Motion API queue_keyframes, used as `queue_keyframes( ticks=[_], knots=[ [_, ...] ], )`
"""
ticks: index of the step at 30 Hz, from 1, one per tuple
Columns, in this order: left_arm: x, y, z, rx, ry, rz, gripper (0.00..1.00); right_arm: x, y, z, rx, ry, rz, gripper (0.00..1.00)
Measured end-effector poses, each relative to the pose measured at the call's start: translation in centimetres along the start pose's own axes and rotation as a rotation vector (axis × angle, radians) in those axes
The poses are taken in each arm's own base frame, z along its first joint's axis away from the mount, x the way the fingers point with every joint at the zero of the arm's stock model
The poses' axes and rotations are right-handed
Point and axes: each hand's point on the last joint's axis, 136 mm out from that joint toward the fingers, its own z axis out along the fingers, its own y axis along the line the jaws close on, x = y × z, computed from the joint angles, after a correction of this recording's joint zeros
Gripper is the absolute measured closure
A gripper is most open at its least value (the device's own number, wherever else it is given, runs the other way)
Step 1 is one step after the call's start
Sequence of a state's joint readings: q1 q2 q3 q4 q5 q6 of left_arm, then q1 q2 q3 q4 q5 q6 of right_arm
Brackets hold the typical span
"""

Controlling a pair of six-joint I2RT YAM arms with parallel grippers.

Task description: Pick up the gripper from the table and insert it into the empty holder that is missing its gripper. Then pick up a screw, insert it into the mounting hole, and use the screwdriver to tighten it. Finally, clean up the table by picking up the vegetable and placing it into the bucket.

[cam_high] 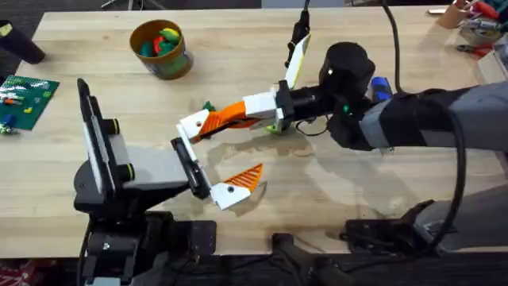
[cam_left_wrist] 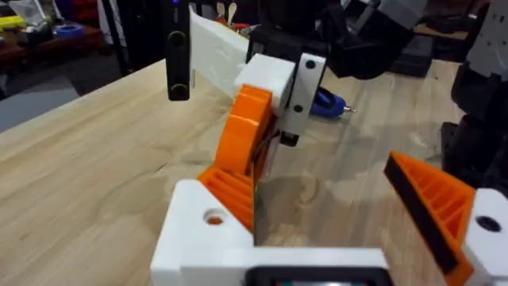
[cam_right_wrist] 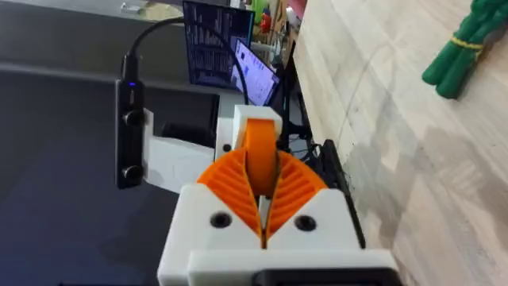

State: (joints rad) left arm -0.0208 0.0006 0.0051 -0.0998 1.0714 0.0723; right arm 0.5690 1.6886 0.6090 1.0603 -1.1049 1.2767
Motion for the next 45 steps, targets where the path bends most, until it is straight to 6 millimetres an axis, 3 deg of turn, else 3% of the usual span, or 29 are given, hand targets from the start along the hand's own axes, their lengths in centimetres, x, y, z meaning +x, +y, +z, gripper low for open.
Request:
queue_keyframes(
  ticks=[29,45],
  knots=[
    [-0.01,0.19,-0.01,-0.011,0.0,-0.002,0.015,-0.14,-0.29,0.2,-0.007,0.009,-0.117,0.983],
    [-0.01,0.21,-0.01,-0.012,0.0,0.001,0.014,-0.16,-0.22,0.21,-0.01,0.009,-0.084,0.983]
  ],
)
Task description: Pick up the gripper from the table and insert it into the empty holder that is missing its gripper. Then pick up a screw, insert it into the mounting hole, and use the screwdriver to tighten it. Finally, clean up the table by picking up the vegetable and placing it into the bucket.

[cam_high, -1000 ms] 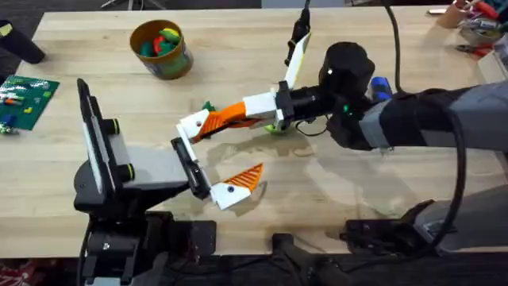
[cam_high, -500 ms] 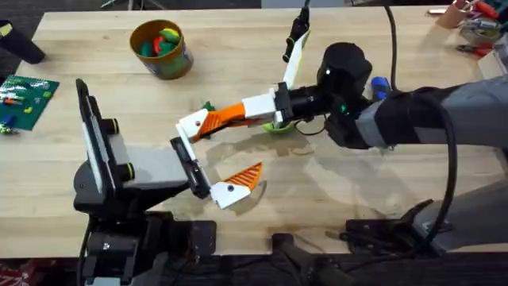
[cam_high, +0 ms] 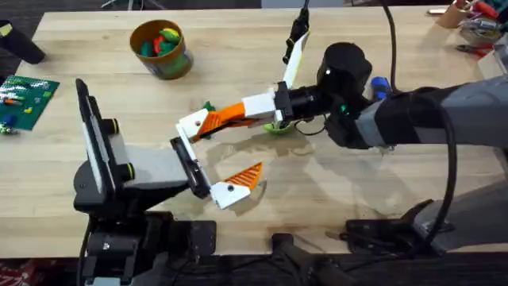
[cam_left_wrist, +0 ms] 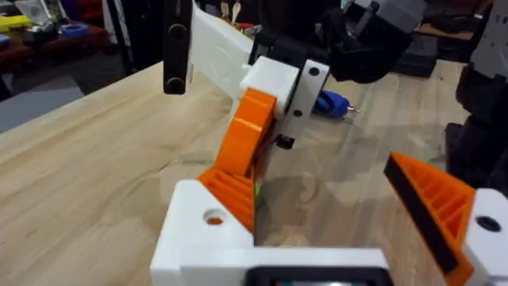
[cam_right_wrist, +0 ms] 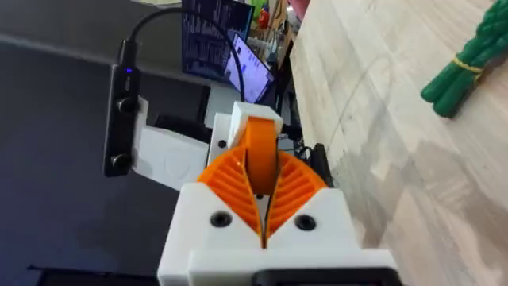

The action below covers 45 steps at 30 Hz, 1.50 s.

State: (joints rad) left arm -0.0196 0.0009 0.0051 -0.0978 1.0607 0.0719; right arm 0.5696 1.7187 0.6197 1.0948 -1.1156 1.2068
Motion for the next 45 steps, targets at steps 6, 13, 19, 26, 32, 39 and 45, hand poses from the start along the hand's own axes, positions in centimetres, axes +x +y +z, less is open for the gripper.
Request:
queue_keyframes(
  ticks=[6,13,19,26,32,39,45],
  knots=[
    [0.0,0.1,0.0,-0.003,0.0,0.005,0.014,-0.1,0.2,0.0,-0.008,-0.002,0.024,0.983],
    [0.0,0.1,0.0,-0.003,0.0,0.006,0.014,-0.1,0.3,0.0,-0.009,-0.002,0.037,0.983],
    [0.0,0.1,0.0,-0.003,0.0,0.006,0.014,-0.1,0.2,0.0,-0.009,-0.003,0.038,0.983],
    [0.0,0.1,0.0,-0.003,0.0,0.005,0.015,-0.1,0.3,0.0,-0.009,-0.002,0.039,0.974],
    [0.0,0.0,0.0,0.003,0.0,0.003,0.015,0.1,0.4,0.2,-0.013,0.008,0.046,0.703],
    [0.0,-0.6,0.0,0.036,0.0,0.0,0.014,1.3,0.9,1.0,-0.032,0.056,0.034,0.013],
    [0.0,-0.7,0.0,0.038,0.0,0.0,0.014,1.3,0.9,1.0,-0.032,0.057,0.034,0.01]
  ],
)
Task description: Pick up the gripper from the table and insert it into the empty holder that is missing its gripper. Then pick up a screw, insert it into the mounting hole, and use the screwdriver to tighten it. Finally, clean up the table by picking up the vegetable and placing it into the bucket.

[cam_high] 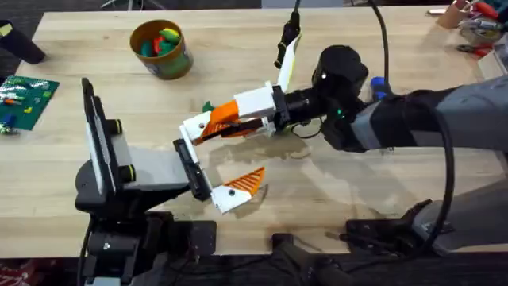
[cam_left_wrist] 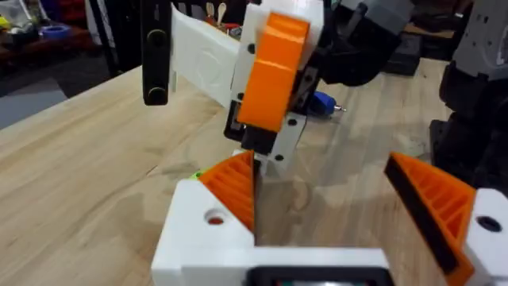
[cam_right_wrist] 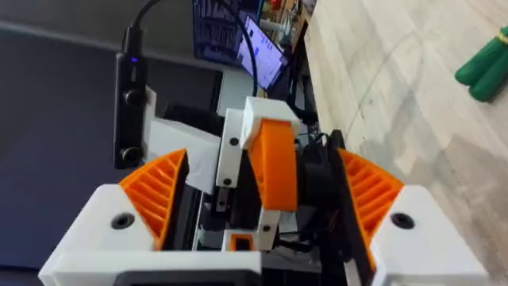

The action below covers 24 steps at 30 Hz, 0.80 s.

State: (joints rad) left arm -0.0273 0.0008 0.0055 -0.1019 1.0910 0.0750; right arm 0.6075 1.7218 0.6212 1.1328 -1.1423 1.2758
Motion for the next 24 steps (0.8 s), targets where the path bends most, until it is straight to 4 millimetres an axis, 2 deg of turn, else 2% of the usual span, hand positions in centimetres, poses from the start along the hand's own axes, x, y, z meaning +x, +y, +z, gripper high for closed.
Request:
queue_keyframes(
  ticks=[10,24],
  knots=[
    [0.0,-0.2,0.0,0.009,0.0,-0.002,0.014,-0.3,-0.1,-0.3,0.002,-0.009,0.011,0.01],
    [0.0,-0.2,0.0,0.012,0.0,-0.002,0.015,-2.0,-0.5,-2.2,0.017,-0.071,0.018,0.008]
  ],
)
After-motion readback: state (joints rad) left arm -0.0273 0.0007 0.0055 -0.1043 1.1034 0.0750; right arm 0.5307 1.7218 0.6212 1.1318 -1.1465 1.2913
